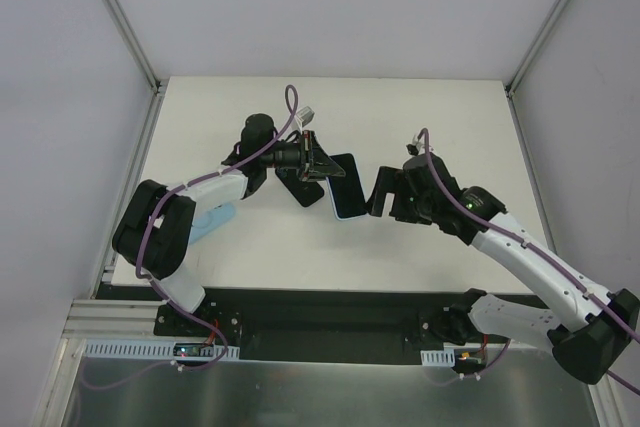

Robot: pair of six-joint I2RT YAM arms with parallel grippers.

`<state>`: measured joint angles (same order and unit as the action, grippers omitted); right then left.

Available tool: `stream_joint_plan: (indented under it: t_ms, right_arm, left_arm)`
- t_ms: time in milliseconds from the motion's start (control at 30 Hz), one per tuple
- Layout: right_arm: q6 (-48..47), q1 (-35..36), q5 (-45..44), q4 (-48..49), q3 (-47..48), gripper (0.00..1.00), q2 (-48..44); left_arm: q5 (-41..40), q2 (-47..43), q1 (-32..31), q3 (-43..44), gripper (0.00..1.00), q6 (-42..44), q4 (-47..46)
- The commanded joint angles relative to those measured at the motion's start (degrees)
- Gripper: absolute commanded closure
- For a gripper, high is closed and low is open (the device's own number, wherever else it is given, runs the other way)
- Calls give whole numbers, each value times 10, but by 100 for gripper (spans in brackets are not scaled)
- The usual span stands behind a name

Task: Take the phone out of the phone case
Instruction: Remove the phone case from the phone.

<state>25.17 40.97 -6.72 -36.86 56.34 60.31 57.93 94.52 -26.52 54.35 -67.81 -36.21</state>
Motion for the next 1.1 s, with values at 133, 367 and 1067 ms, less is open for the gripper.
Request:
stream_joint_plan:
  t_ms: [133,367,1067]
  right_arm:
    - [7,-2,-46,-24,0,4,-14]
    - [5,9,-40,-23,-1,4,-1]
    - [1,40,-96,-10,-25,5,85]
  left_arm:
    - [20,-27,5,9,100,-12,-50]
    - [18,-24,5,19,100,-14,-49]
    - [25,-69,9,37,100,-71,-69]
